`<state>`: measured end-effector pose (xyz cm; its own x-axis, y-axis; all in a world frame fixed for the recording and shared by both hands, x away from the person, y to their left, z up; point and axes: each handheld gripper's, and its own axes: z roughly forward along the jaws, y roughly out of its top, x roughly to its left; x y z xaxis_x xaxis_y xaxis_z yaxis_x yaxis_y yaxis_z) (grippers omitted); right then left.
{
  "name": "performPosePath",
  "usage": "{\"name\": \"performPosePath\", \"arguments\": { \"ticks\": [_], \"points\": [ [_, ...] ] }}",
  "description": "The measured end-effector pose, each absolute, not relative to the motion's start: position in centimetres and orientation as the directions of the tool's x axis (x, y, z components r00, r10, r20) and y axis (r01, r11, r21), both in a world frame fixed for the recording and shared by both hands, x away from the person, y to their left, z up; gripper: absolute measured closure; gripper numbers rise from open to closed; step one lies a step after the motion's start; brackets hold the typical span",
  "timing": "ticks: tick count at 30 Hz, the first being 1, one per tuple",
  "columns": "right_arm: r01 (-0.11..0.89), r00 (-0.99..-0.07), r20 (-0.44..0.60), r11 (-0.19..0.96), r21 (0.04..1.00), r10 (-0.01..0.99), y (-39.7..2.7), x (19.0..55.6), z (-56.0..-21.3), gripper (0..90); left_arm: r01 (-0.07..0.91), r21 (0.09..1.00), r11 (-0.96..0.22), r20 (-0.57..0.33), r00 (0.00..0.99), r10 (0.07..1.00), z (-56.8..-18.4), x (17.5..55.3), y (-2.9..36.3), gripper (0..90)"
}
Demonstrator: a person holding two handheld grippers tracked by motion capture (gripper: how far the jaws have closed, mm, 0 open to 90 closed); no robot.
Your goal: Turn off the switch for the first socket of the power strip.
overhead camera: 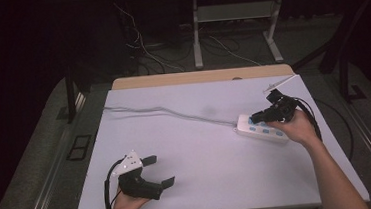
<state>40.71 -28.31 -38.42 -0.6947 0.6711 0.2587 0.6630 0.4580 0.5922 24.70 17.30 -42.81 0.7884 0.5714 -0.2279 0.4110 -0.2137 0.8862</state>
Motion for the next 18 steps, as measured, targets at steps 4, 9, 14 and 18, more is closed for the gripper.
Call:
{"name": "performPosePath", "arguments": {
  "ticks": [4,9,14,18],
  "points": [
    [0.663,-0.699,0.266,0.462,0.59,0.664,-28.1,40.9,-38.7,83.6,0.408,0.887,-0.216,-0.225,0.79,0.571,-42.8,24.7,17.3,0.0],
    [0.669,-0.697,0.265,0.472,0.575,0.666,-27.8,41.1,-39.3,89.6,0.406,0.888,-0.217,-0.222,0.791,0.571,-42.8,24.7,17.4,0.0],
    [0.675,-0.694,0.263,0.479,0.562,0.67,-27.5,41.3,-39.8,89.6,0.406,0.888,-0.218,-0.221,0.791,0.571,-42.8,24.7,17.4,0.0],
    [0.679,-0.691,0.265,0.48,0.555,0.672,-27.3,41.5,-40.1,89.7,0.405,0.888,-0.22,-0.22,0.791,0.571,-42.8,24.8,17.4,0.0]
  ]
}}
